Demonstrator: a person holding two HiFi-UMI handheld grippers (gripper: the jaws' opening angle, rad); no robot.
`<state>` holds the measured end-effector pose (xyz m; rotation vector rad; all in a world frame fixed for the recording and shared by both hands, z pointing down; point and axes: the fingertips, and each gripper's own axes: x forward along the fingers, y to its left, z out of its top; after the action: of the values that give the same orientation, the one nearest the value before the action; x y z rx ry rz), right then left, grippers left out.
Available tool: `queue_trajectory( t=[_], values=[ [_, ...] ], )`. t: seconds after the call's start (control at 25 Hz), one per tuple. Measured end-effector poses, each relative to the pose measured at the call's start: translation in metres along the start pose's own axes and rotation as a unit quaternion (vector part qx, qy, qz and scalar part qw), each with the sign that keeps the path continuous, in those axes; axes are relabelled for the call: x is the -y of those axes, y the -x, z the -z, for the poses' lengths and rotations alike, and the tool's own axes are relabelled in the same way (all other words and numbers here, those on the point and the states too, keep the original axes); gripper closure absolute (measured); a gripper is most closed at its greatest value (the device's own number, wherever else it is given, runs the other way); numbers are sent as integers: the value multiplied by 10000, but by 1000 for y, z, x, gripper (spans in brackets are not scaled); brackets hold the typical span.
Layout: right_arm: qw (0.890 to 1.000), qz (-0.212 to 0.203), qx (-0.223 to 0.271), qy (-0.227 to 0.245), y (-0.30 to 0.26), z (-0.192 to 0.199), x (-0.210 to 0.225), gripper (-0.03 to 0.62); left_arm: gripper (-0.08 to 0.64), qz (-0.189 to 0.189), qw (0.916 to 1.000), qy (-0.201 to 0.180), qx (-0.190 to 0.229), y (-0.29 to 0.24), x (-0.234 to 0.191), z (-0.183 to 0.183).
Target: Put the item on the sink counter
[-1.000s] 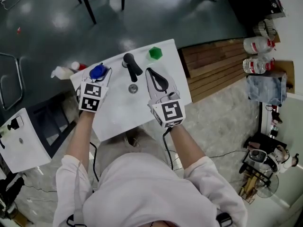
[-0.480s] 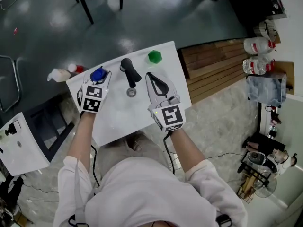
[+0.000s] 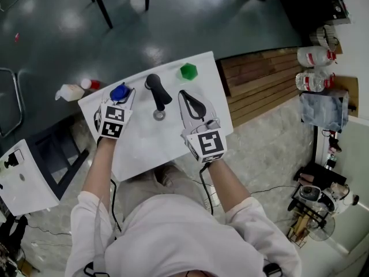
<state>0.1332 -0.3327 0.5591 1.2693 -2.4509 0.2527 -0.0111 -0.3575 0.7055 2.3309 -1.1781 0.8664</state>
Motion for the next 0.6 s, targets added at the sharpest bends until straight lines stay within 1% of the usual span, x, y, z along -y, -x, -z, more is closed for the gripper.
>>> queue_trajectory(
  t=[0.28,0.6],
  values=[
    [10000,1,-16,-20,-3,2,3,589,396,98,9995,-306,53,-7,8,-2],
    [10000,-18,9,2,-2,-2,3,589,391,100,9995,-289,88,-7,10,1]
  ],
)
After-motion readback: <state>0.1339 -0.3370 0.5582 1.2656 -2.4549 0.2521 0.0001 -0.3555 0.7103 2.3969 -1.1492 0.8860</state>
